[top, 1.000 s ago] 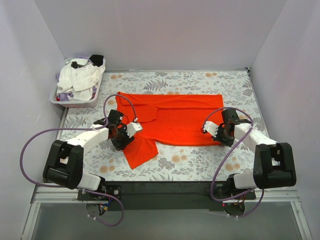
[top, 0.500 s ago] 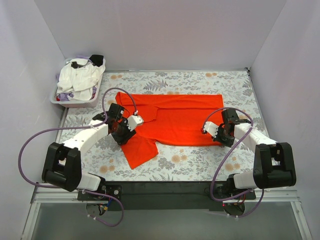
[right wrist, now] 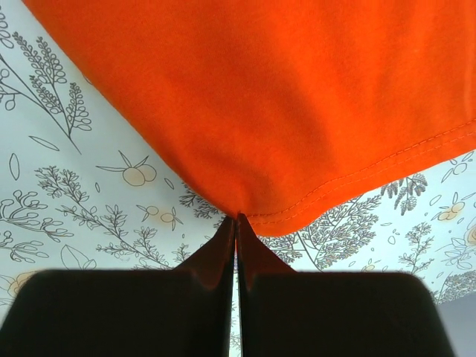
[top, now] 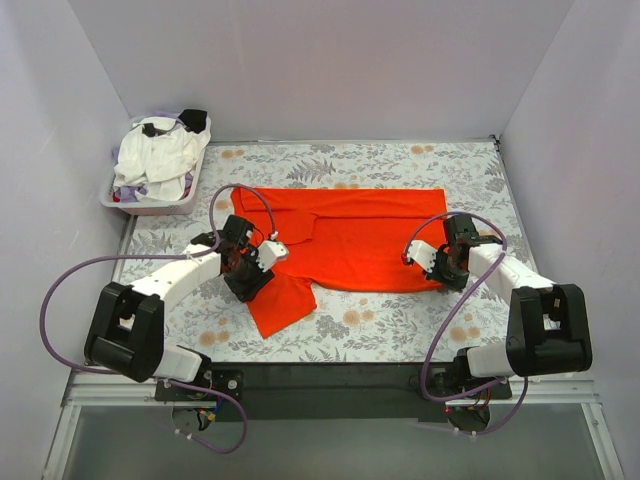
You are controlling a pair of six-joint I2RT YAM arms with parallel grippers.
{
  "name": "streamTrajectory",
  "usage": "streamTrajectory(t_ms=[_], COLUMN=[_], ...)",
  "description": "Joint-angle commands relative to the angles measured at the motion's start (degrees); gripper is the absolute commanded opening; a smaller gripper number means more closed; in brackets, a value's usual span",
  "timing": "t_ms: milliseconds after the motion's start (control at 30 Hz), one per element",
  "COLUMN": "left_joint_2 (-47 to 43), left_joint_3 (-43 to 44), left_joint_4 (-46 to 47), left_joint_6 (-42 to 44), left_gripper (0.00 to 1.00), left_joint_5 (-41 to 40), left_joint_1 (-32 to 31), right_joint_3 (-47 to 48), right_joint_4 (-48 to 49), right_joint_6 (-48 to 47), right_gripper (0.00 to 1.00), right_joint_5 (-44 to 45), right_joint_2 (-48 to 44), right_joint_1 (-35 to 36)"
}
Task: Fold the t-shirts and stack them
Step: Fold the tshirt
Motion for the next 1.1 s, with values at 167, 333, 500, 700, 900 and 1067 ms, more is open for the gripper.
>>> streamTrajectory(t_ms=[167, 333, 500, 700, 900, 1067], left_joint_2=[2.65, 3.97, 3.71, 3.80, 4.32, 3.27], left_joint_3=[-4.31, -7.73, -9.94, -8.80, -7.21, -5.55], left_joint_4=[4.00, 6.72, 8.13, 7.87, 6.12, 1.99], left_joint_6=[-0.21, -0.74, -2.14, -3.81, -5.57, -5.84], left_gripper=[0.45, 0.43, 0.37, 0.31, 0.09, 0.00], left_joint_5=[-3.49, -4.10, -4.89, -7.17, -8.85, -7.10], left_joint_1=[-0.56, -1.35, -1.97, -3.20, -5.31, -5.66], right_joint_3=[2.67, 2.67, 2.32, 2.49, 2.84, 3.37], right_joint_4=[-1.78, -1.69, -1.78, -1.78, -1.78, -2.74], right_joint_6=[0.47, 0.56, 0.83, 0.92, 1.00, 0.83], right_gripper=[0.01, 0.01, 0.01, 0.01, 0.01, 0.01], right_joint_5=[-1.05, -1.05, -1.14, -1.40, -1.84, -1.58], right_joint_2=[0.63, 1.07, 1.15, 1.77, 2.03, 1.51], right_joint_1=[0.14, 0.14, 0.22, 0.14, 0.22, 0.22])
